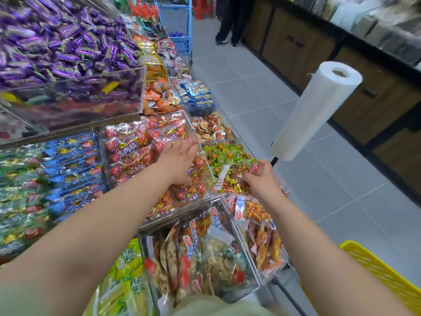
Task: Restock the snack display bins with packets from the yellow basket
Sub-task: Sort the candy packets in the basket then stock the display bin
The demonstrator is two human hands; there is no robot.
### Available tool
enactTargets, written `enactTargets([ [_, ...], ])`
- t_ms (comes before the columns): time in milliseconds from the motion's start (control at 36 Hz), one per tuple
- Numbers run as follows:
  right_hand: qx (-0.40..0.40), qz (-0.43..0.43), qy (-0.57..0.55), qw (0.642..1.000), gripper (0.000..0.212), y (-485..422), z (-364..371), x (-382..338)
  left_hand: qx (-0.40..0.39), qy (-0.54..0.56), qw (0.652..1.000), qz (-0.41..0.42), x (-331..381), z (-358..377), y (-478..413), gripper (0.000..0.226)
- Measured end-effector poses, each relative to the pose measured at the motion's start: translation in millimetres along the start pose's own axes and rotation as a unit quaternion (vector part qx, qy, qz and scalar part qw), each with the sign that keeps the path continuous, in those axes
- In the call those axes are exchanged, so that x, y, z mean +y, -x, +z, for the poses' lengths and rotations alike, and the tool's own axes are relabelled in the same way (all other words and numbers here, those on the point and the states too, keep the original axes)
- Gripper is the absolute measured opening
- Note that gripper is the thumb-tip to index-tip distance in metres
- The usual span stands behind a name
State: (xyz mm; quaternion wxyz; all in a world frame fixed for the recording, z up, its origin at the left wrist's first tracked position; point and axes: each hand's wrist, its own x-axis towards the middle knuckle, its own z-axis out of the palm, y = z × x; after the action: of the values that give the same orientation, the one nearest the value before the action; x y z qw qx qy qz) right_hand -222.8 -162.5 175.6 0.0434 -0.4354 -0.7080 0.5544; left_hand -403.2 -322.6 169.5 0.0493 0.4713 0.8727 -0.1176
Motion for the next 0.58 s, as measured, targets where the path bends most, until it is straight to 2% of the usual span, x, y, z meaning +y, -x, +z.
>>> enactTargets([
  [56, -0.002, 0.001, 0.0, 1.0, 0.057, 1, 1, -2, 0.017, -0.014, 1.0, -0.016, -1, 5, 2, 0.111],
  [111, -0.002, -0.002, 0.004, 1.0, 0.046, 1, 1, -3, -0.001, -0.023, 0.999, -0.028, -3, 9, 1, 0.118],
  [222, 0.004, -0.013, 0.011, 1.0, 0.036, 3, 2, -8, -0.049, -0.022, 0.997, -0.053, -9, 11, -2, 0.121],
  [389, 0.007, -0.029, 0.015, 0.999, 0.03, 11, 0, -17, -0.05, -0.013, 0.998, -0.032, -2, -6, 2, 0.12],
  [472, 0.013, -0.042, 0.042, 0.998, 0.023, 15, -3, -24, 0.009, 0.117, 0.993, 0.014, 9, -22, 17, 0.105],
  [528, 0.012, -0.041, 0.056, 0.998, 0.019, 15, -4, -28, 0.042, 0.235, 0.969, 0.061, 18, -34, 32, 0.094],
  [583, 0.004, -0.039, 0.071, 0.997, 0.012, 16, -2, -34, 0.033, 0.331, 0.937, 0.103, 29, -45, 49, 0.094],
])
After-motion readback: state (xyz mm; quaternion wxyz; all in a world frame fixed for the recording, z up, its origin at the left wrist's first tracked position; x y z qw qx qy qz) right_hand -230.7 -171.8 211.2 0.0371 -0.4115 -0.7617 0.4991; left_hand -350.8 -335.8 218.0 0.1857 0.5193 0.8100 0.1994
